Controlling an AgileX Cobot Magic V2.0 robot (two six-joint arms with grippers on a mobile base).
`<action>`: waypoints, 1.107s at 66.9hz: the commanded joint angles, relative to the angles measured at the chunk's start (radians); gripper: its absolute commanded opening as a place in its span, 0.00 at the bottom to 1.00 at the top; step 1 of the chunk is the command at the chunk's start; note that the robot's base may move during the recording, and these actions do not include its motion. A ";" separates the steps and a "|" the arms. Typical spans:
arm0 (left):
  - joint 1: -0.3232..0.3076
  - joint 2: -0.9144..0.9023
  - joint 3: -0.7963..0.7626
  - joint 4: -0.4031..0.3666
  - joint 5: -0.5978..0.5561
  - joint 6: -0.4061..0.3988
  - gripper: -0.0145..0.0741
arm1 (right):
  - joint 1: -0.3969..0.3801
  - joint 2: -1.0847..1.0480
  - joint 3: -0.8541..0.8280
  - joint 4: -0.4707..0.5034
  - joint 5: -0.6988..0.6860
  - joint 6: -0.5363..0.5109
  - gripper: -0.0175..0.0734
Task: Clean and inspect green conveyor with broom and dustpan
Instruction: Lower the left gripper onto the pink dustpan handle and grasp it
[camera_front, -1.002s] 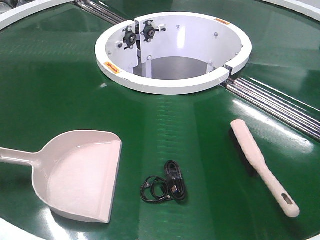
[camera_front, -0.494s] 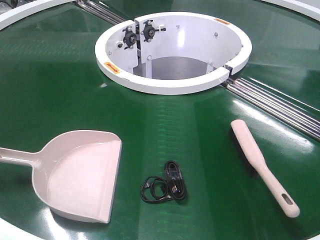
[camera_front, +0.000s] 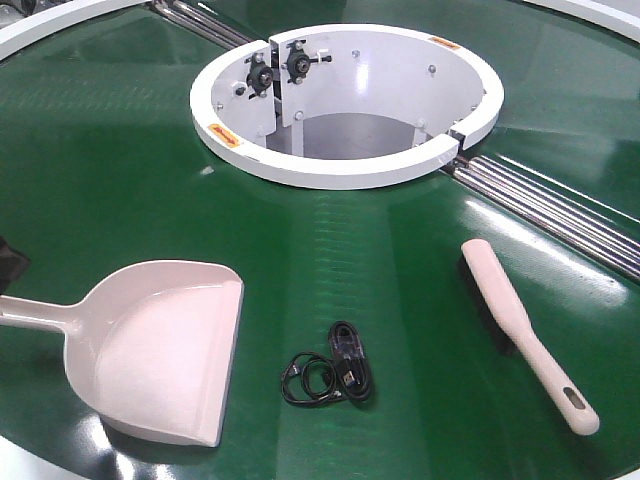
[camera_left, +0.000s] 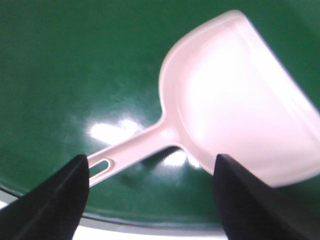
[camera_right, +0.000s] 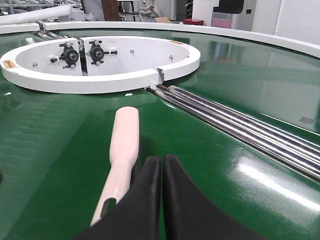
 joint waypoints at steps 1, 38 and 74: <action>-0.004 0.052 -0.084 -0.032 0.079 0.151 0.71 | -0.004 -0.018 0.022 -0.007 -0.074 -0.003 0.18; -0.004 0.225 -0.113 0.152 0.012 0.310 0.71 | -0.004 -0.018 0.022 -0.007 -0.074 -0.003 0.18; -0.004 0.322 -0.113 0.038 0.035 0.865 0.71 | -0.004 -0.018 0.022 -0.007 -0.074 -0.003 0.18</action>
